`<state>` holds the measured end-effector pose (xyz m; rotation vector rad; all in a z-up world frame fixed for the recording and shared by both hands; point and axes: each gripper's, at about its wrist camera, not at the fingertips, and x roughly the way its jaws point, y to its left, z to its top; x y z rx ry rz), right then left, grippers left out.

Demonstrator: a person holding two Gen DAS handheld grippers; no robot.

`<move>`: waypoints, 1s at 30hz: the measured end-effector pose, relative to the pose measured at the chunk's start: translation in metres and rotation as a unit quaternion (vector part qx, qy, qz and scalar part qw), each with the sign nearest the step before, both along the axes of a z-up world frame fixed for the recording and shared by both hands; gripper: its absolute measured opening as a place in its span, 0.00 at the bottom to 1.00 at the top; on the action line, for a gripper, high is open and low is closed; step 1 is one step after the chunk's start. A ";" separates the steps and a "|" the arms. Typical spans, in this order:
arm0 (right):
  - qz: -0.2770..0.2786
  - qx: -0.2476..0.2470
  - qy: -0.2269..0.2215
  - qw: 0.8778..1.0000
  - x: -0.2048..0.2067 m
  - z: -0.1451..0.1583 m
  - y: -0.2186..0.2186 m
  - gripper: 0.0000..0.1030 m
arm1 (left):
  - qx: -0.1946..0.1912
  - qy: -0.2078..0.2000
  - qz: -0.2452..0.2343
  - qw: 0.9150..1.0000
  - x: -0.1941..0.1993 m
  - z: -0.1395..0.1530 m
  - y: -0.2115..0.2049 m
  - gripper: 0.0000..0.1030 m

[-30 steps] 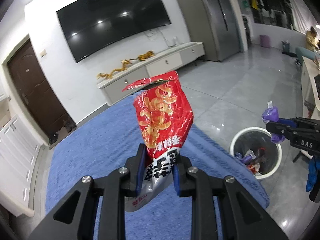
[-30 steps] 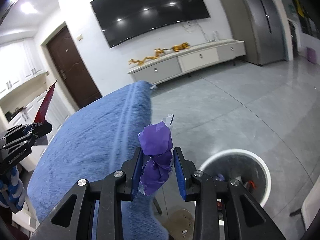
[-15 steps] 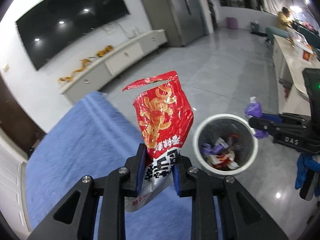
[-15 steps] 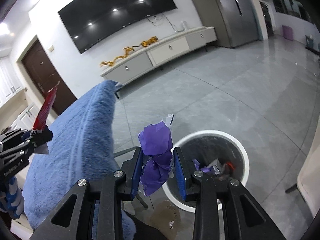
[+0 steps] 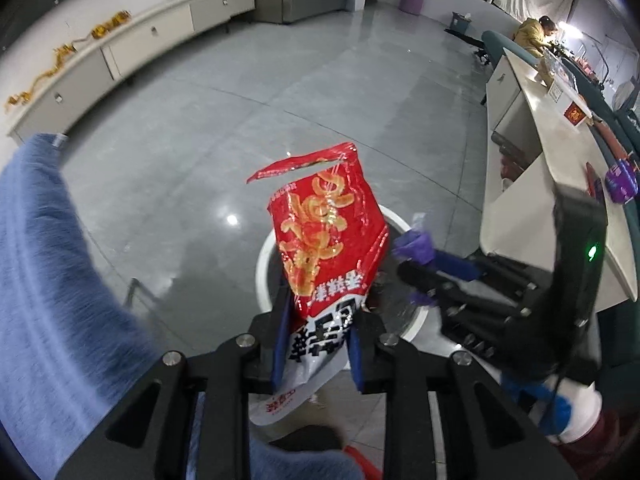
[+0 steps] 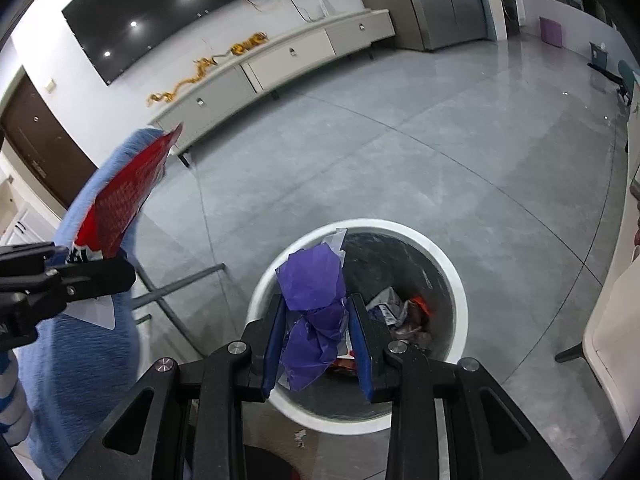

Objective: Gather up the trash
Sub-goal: 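Lift the packet and purple wrapper and carry them over the trash bin, then open both tools to drop the packet and wrapper into the bin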

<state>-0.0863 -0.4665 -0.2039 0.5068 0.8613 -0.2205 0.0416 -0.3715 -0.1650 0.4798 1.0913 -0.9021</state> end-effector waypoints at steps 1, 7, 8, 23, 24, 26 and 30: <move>-0.001 0.000 0.007 1.000 0.003 -0.004 -0.002 0.30 | 0.001 0.010 0.000 1.000 0.003 -0.004 -0.005 0.25; -0.015 0.014 0.039 0.999 0.017 -0.029 -0.017 0.30 | 0.006 0.050 0.006 0.999 0.019 -0.024 -0.022 0.31; -0.017 0.015 0.042 0.999 0.018 -0.032 -0.019 0.31 | 0.004 0.058 0.006 0.998 0.020 -0.027 -0.023 0.34; -0.054 -0.011 0.063 0.996 0.004 -0.030 -0.021 0.50 | -0.024 0.102 0.022 0.994 0.029 -0.032 -0.027 0.51; -0.059 -0.012 0.060 0.996 0.002 -0.027 -0.021 0.50 | -0.026 0.102 0.023 0.994 0.029 -0.031 -0.027 0.51; -0.064 -0.012 0.053 0.996 -0.003 -0.020 -0.020 0.50 | -0.033 0.097 0.027 0.994 0.027 -0.025 -0.022 0.51; -0.058 -0.015 0.025 0.998 -0.010 0.005 -0.008 0.50 | -0.059 0.032 0.050 0.996 0.018 0.005 0.005 0.51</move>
